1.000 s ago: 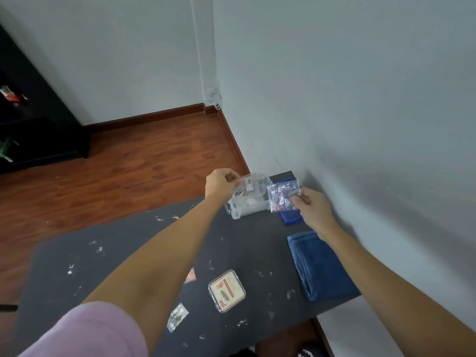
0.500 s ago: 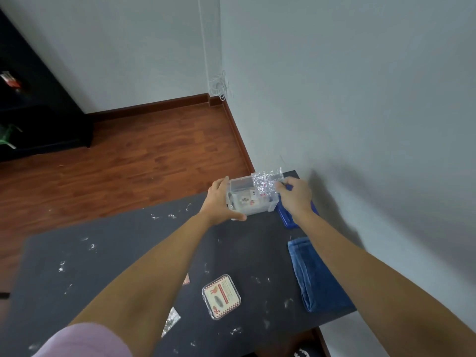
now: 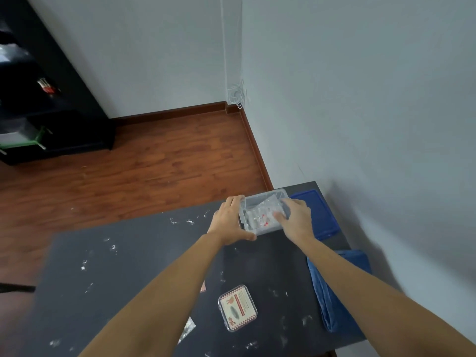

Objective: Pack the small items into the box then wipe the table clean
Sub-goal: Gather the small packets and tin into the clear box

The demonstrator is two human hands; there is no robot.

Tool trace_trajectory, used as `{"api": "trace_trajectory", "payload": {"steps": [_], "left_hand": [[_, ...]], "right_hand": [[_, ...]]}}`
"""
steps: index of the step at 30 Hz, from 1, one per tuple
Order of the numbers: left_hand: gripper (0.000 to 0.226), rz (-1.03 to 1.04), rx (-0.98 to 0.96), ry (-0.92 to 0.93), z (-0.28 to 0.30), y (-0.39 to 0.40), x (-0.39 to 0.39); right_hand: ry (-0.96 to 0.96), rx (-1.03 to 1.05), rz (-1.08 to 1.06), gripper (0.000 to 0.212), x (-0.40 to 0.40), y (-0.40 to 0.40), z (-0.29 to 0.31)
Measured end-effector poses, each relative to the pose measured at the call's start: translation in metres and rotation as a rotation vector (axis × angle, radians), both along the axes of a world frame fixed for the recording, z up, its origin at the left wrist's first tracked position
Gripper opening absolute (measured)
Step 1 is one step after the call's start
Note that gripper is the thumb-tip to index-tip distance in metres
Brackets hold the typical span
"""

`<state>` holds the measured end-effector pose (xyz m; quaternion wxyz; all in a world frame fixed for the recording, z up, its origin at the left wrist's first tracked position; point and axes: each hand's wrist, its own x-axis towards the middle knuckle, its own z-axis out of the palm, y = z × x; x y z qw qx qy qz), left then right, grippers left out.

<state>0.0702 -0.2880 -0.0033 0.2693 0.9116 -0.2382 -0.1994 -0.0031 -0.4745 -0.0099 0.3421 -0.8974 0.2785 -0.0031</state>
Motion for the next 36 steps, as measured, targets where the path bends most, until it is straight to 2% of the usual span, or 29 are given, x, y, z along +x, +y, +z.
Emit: {"api": "trace_trajectory", "payload": {"steps": [3, 6, 10, 12, 14, 16, 19, 21, 23, 25, 31, 34, 36], "left_hand": [[0.13, -0.08, 0.064, 0.02, 0.007, 0.008, 0.0], [0.126, -0.05, -0.011, 0.053, 0.015, 0.027, 0.002], [0.079, 0.009, 0.008, 0.002, 0.017, 0.083, -0.001], [0.056, 0.018, 0.06, -0.021, 0.014, 0.117, -0.014], [0.044, -0.016, 0.125, -0.031, 0.007, 0.144, -0.035], [0.043, -0.081, 0.185, -0.037, -0.004, 0.164, -0.06], [0.051, -0.173, 0.265, -0.091, -0.019, 0.179, -0.092], [0.051, -0.176, 0.296, -0.121, -0.027, 0.181, -0.103], [0.048, -0.128, 0.29, -0.141, -0.03, 0.179, -0.107], [0.043, -0.089, 0.276, -0.159, -0.03, 0.176, -0.108], [0.025, -0.013, 0.245, -0.148, -0.03, 0.163, -0.107], [0.015, -0.002, 0.243, -0.142, -0.031, 0.16, -0.108], [0.008, -0.017, 0.251, -0.127, -0.029, 0.159, -0.11]], "right_hand": [[-0.062, -0.051, 0.017, 0.05, -0.009, 0.004, 0.004], [-0.11, -0.145, 0.03, 0.047, -0.023, 0.013, 0.009], [-0.356, -0.253, 0.161, 0.031, -0.057, 0.033, 0.012], [-0.418, -0.275, 0.359, 0.015, -0.076, 0.044, 0.009], [-0.38, -0.256, 0.581, 0.004, -0.093, 0.052, 0.005], [-0.22, -0.208, 0.729, 0.017, -0.105, 0.061, 0.0], [0.093, -0.211, 0.883, 0.062, -0.113, 0.073, -0.009], [0.23, -0.246, 0.938, 0.088, -0.114, 0.08, -0.012], [0.287, -0.3, 0.975, 0.102, -0.114, 0.086, -0.014], [0.307, -0.346, 0.989, 0.104, -0.113, 0.091, -0.015], [0.284, -0.354, 0.957, 0.086, -0.11, 0.101, -0.007], [0.279, -0.2, 0.868, 0.066, -0.116, 0.103, -0.004], [0.276, -0.04, 0.765, 0.043, -0.121, 0.102, 0.0]]}}
